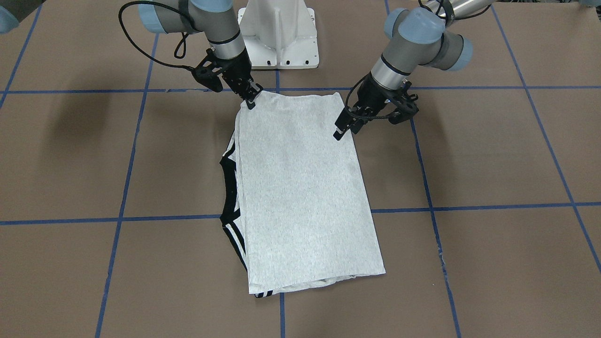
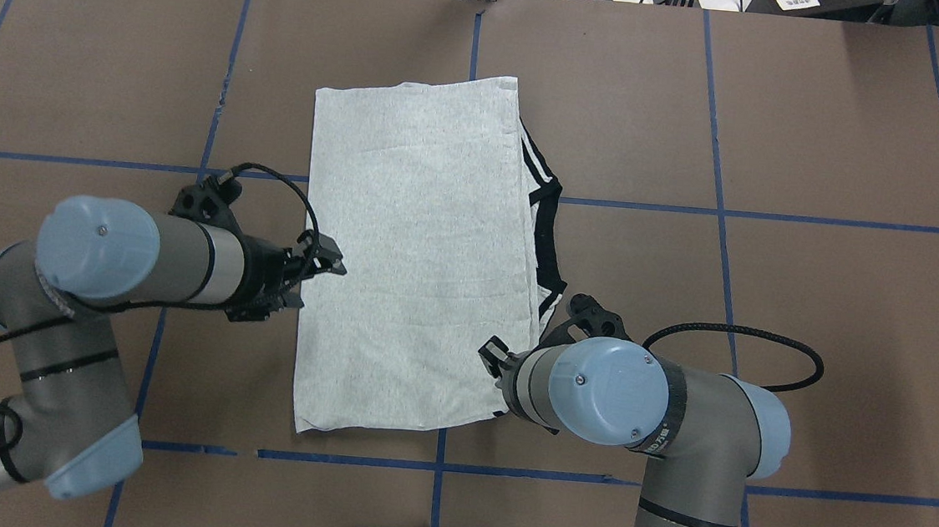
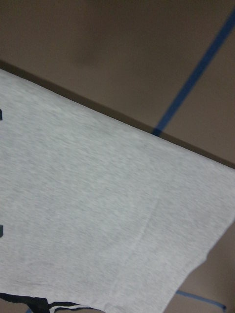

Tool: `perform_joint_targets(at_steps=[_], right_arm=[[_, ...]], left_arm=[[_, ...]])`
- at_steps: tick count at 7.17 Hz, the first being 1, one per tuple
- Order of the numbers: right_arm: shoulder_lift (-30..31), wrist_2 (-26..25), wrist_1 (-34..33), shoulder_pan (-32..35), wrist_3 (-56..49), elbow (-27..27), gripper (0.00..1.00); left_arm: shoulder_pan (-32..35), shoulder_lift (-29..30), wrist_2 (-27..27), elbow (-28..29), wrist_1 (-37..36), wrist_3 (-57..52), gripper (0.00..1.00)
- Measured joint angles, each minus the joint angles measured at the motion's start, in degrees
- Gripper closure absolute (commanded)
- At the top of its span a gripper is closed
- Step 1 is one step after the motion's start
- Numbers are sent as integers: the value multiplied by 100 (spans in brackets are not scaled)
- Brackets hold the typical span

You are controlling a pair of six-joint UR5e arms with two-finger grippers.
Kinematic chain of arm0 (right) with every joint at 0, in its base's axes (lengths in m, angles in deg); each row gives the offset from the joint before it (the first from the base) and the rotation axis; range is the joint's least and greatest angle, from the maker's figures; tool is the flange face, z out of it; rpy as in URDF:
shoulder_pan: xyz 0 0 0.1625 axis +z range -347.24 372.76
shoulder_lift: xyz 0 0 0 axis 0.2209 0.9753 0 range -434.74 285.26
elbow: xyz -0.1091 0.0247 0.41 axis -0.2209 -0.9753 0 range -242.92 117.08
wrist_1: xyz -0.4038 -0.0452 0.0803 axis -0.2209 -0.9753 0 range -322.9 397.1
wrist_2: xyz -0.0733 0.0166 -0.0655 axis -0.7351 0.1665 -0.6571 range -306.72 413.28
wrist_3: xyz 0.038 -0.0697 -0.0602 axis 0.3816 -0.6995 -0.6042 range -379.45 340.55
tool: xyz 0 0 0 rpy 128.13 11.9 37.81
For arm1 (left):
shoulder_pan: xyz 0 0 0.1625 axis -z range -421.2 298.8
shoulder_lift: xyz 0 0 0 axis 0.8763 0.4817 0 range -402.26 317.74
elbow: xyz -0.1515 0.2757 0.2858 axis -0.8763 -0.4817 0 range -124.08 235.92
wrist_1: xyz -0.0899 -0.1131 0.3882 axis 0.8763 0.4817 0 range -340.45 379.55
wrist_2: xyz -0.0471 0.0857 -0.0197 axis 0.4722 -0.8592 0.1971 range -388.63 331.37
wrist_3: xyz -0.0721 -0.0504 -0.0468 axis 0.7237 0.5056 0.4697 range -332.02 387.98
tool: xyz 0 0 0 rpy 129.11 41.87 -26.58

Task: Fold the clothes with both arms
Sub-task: 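Lower the left gripper to the shirt corner nearest it while the right gripper holds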

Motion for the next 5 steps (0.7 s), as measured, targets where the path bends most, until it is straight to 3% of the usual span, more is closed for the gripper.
perform_joint_targets(at_steps=[1, 5], right_arm=[[2, -2, 0, -7, 1, 2, 100], [10, -18, 0, -36, 1, 5, 100]], left_arm=[[-361, -73, -196, -299, -485, 142, 0], [-931, -337, -375, -548, -939, 671, 0]])
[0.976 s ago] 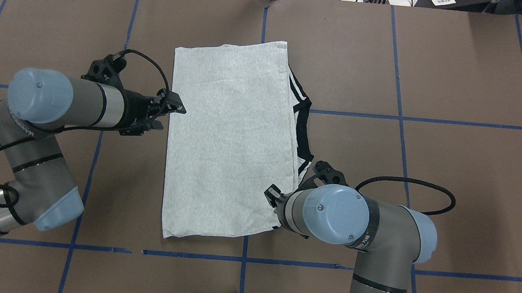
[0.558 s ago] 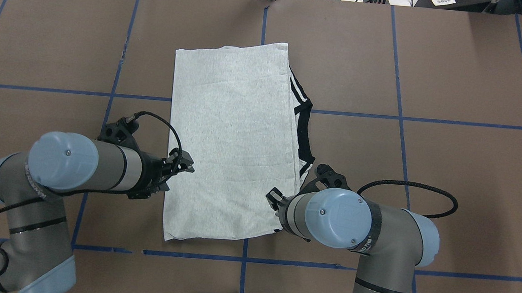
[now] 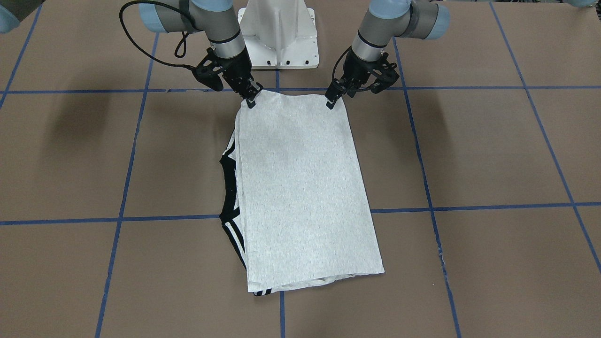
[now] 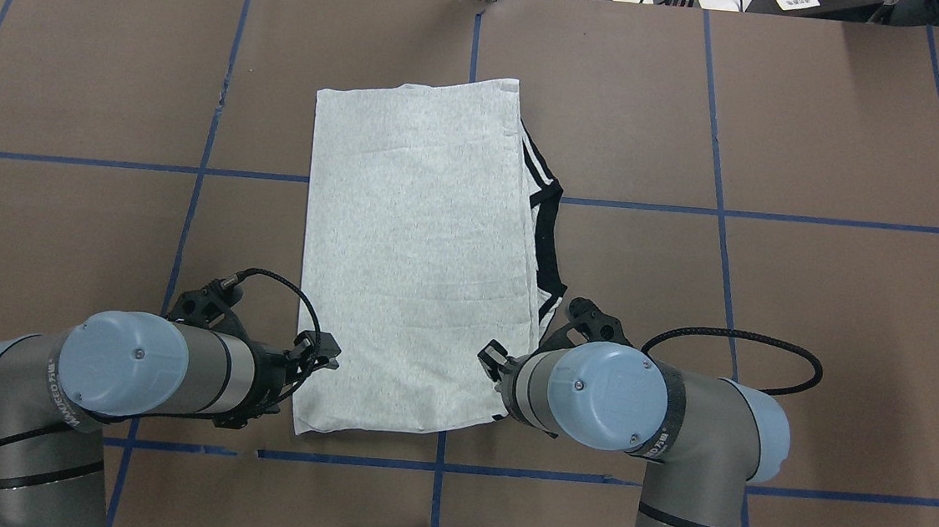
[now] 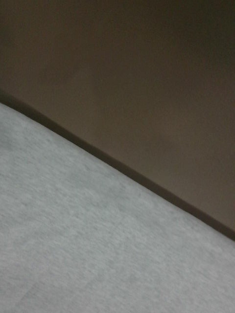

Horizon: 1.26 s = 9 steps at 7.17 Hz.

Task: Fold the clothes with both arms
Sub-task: 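Lower the left gripper to the shirt corner nearest it while the right gripper holds, then grasp both near shirt corners with the left and right grippers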

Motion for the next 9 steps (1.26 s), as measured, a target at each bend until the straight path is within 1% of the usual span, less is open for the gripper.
perform_joint_targets(at_steps=[1, 2, 3, 4, 5, 6, 7, 9], right_arm=[[1, -2, 0, -2, 0, 0, 100], [2, -3, 0, -2, 0, 0, 100], [2, -1, 0, -3, 0, 0, 100], [3, 3, 0, -3, 0, 0, 100], [3, 5, 0, -3, 0, 0, 100], [3, 5, 0, -3, 0, 0, 100], [3, 6, 0, -3, 0, 0, 100], [3, 6, 0, 2, 0, 6, 100]], left_arm=[[-48, -4, -6, 26, -1, 154, 2], [-137, -23, -16, 46, -4, 343, 6], [-264, -56, -23, 59, -7, 432, 15], [-338, -80, -29, 61, -11, 474, 39], [-374, -92, -33, 60, -15, 491, 66], [-384, -95, -35, 59, -17, 501, 80], [-384, -101, -41, 59, -20, 508, 100], [-386, -162, -61, 39, -29, 510, 100]])
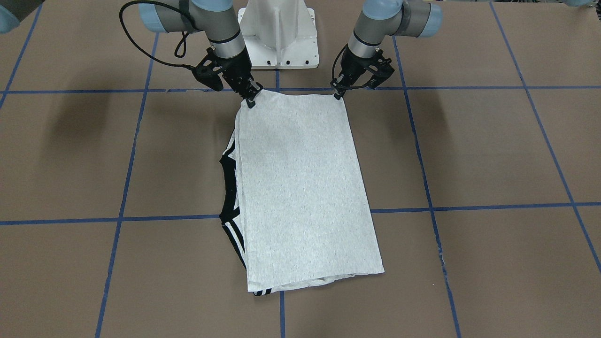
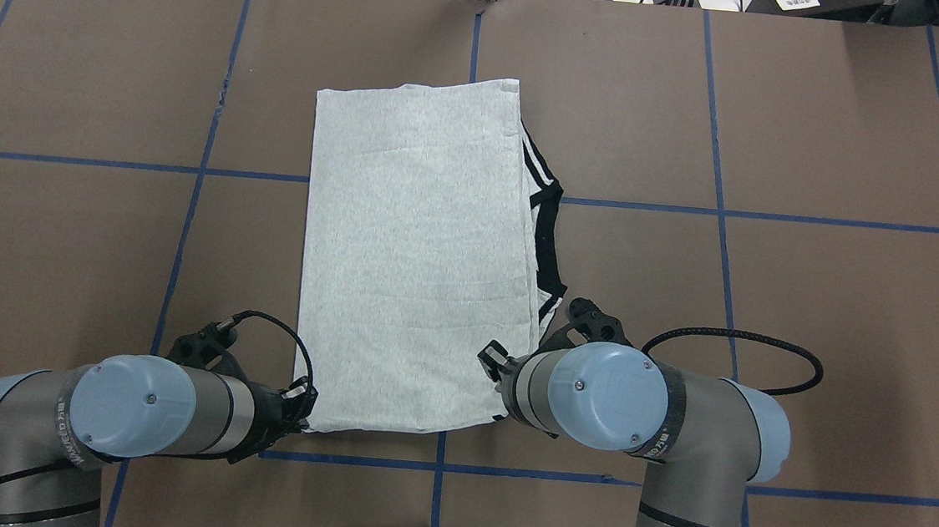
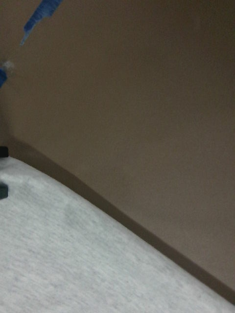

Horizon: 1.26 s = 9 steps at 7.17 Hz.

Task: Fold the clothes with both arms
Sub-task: 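Grasp both near shirt corners with the left and right grippers, then lift the near shirt edge and fold it over toward the far edge with both grippers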

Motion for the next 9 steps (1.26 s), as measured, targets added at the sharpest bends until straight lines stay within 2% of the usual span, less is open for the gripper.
perform_joint_targets(at_steps=[2, 6, 8, 9], right_arm=[[33, 0, -2, 3, 2, 71, 100], [555, 1, -2, -251, 466, 853, 100], [541, 25, 20, 133, 556, 1168, 100], [389, 101, 35, 536, 546, 1023, 100]], left_arm=[[7, -44, 43, -276, 4, -58, 100], [76, 6, 216, -943, 16, -163, 100], [822, 338, 345, -975, 3, -676, 100], [1219, 443, 410, -947, -3, -929, 100]])
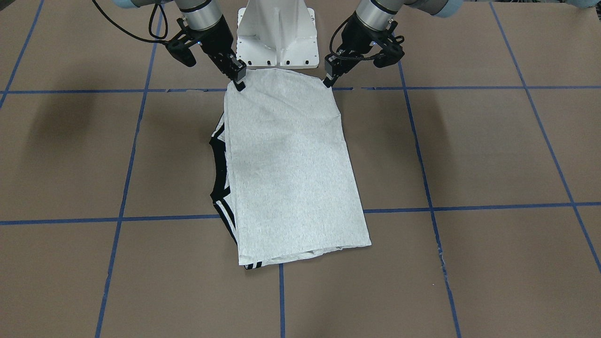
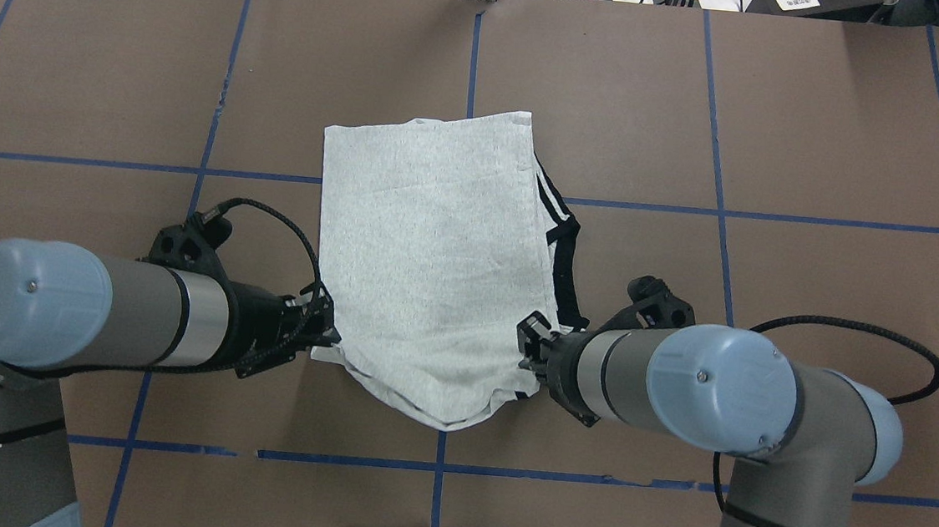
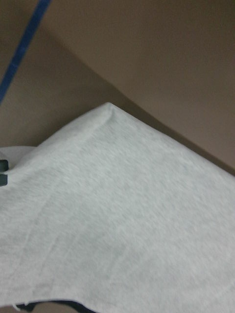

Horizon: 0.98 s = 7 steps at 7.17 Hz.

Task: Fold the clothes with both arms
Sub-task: 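Lift the near shirt edge and fold it over toward the far edge with both grippers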

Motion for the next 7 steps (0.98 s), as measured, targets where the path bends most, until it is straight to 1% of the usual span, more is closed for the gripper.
perform_joint_targets(at_steps=[1, 2, 3, 5, 6, 7], right_arm=[[-299, 182, 1, 405, -13, -329, 100], [-650, 489, 1, 851, -41, -745, 100], [-1046, 792, 3, 1251, -101, -1252, 100], [-1884, 1046, 57, 1647, -240, -2441, 100], [-2180, 1085, 297, 1755, -283, -3009, 100], [-2332, 1102, 690, 1847, -305, -3510, 100]], left_arm=[[323, 82, 28, 60, -2, -207, 100], [588, 208, 35, 215, 1, -409, 100], [808, 328, 37, 422, 24, -590, 100], [1069, 496, 35, 767, 82, -820, 100], [1145, 551, 32, 918, 97, -969, 100], [1221, 643, 30, 1183, 206, -1137, 100]])
